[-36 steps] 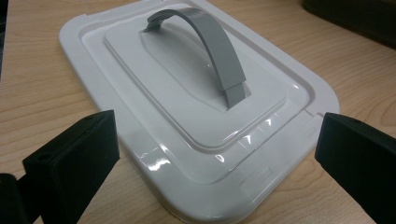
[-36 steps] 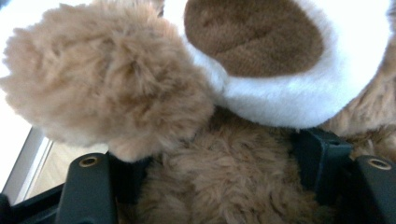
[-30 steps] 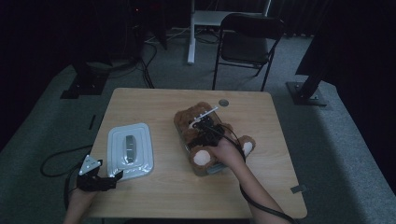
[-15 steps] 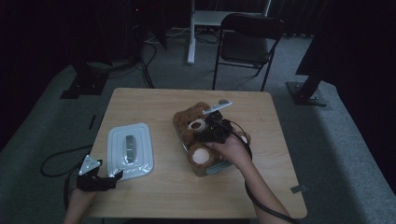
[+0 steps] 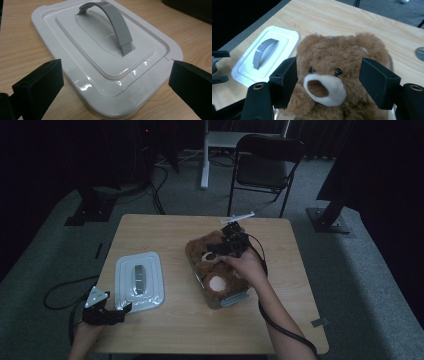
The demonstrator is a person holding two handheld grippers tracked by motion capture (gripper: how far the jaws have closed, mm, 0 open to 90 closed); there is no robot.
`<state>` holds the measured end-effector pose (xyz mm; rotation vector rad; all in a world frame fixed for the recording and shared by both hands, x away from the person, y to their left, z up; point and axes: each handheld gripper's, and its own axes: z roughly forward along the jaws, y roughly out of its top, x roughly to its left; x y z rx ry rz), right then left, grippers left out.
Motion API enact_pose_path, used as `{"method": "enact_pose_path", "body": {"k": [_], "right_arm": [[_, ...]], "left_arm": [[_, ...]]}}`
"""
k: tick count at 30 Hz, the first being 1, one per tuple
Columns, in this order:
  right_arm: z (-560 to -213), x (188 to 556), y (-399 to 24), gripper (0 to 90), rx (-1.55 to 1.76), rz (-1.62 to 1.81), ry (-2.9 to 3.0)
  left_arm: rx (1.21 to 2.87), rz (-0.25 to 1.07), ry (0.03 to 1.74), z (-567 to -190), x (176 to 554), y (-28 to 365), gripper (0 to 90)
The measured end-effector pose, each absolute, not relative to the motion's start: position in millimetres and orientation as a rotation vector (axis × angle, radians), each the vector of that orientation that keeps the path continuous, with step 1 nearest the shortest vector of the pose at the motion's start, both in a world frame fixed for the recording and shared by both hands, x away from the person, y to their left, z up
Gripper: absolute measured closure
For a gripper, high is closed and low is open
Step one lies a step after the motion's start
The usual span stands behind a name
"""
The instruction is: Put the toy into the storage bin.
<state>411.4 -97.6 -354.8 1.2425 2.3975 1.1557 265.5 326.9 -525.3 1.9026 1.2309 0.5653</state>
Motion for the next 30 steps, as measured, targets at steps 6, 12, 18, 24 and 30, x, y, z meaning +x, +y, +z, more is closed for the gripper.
{"method": "enact_pose_path", "body": {"k": [6, 12, 18, 24, 30], "right_arm": [[-368, 422, -84, 30.0, 1.267, 1.11, 2.433], [-390, 434, -74, 30.1, 1.288, 0.984, 2.453], [-398, 438, -69, 30.1, 1.306, 0.936, 2.465], [-412, 445, -66, 29.9, 1.346, 0.896, 2.488], [-424, 454, -59, 29.3, 1.376, 0.832, 2.517]], "left_arm": [[1.9, 0.563, 1.233, -525, 265, 328, 0.7], [1.9, 0.564, 1.236, -526, 265, 328, 0.7], [1.897, 0.565, 1.234, -525, 265, 328, 0.7], [1.9, 0.562, 1.23, -525, 265, 327, 0.7], [1.902, 0.56, 1.232, -526, 266, 327, 0.7]]}}
